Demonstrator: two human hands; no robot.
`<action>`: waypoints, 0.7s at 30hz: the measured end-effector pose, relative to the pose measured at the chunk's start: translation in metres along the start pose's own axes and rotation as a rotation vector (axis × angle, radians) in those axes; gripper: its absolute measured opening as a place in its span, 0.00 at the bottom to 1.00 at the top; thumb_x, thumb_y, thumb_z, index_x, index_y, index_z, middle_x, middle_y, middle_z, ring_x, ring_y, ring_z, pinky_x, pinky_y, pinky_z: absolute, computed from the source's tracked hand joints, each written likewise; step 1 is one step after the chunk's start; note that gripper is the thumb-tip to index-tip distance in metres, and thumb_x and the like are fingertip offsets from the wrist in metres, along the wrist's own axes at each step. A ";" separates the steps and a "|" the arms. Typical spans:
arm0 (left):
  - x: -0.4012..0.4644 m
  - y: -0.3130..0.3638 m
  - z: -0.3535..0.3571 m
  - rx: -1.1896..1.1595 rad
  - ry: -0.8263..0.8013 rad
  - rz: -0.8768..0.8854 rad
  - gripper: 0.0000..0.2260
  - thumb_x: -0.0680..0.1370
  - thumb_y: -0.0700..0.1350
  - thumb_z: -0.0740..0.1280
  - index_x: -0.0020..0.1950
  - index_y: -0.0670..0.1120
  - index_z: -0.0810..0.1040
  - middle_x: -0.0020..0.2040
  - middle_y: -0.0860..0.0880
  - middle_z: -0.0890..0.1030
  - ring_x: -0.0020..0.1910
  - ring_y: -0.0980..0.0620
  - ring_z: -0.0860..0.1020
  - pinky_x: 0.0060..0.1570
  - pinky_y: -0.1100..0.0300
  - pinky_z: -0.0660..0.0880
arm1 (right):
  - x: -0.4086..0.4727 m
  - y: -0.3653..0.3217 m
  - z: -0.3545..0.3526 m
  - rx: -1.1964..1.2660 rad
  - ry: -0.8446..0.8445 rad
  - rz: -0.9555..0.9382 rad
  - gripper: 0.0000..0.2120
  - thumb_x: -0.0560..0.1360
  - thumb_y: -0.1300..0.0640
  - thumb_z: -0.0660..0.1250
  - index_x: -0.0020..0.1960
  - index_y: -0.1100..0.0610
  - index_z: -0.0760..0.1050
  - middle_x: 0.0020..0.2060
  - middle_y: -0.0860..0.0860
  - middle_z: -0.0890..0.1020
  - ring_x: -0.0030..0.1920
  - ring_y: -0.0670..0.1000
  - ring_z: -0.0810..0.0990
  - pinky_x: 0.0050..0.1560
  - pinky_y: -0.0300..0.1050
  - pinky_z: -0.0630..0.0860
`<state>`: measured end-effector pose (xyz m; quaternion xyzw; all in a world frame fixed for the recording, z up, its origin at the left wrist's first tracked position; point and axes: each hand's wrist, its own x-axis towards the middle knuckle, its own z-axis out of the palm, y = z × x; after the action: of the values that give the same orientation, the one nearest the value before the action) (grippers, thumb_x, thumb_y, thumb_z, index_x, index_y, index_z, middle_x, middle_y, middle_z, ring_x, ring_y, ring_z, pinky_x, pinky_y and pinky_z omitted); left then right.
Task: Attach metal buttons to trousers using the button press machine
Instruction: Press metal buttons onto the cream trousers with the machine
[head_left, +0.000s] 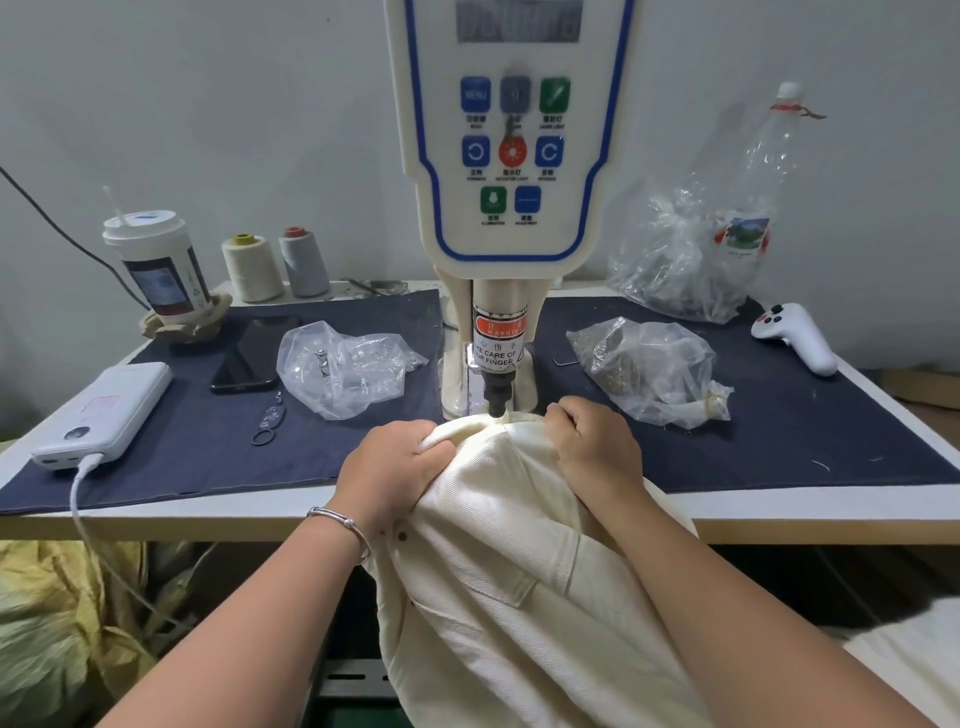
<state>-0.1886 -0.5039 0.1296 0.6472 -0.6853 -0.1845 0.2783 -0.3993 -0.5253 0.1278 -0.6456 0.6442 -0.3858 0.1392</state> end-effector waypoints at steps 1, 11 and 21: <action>0.000 0.000 0.000 0.004 -0.001 -0.003 0.14 0.68 0.57 0.57 0.31 0.46 0.67 0.28 0.52 0.71 0.32 0.51 0.68 0.33 0.56 0.64 | 0.000 0.000 0.000 0.003 0.000 -0.002 0.20 0.78 0.53 0.59 0.29 0.56 0.59 0.23 0.50 0.66 0.28 0.49 0.64 0.31 0.46 0.59; 0.000 0.000 0.002 0.015 -0.001 0.028 0.14 0.68 0.56 0.57 0.32 0.46 0.66 0.29 0.51 0.70 0.32 0.50 0.68 0.34 0.55 0.65 | 0.000 0.000 -0.002 -0.002 0.015 0.011 0.20 0.78 0.53 0.59 0.29 0.56 0.59 0.24 0.50 0.67 0.28 0.50 0.65 0.31 0.47 0.59; -0.002 0.003 0.000 0.043 0.013 0.004 0.16 0.69 0.57 0.55 0.33 0.46 0.69 0.30 0.50 0.74 0.33 0.50 0.70 0.33 0.55 0.65 | -0.004 -0.005 -0.005 0.017 0.032 -0.006 0.21 0.78 0.53 0.60 0.28 0.54 0.59 0.22 0.49 0.66 0.27 0.48 0.64 0.31 0.46 0.59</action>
<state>-0.1908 -0.5018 0.1311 0.6528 -0.6886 -0.1652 0.2692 -0.3979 -0.5190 0.1331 -0.6403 0.6409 -0.4019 0.1332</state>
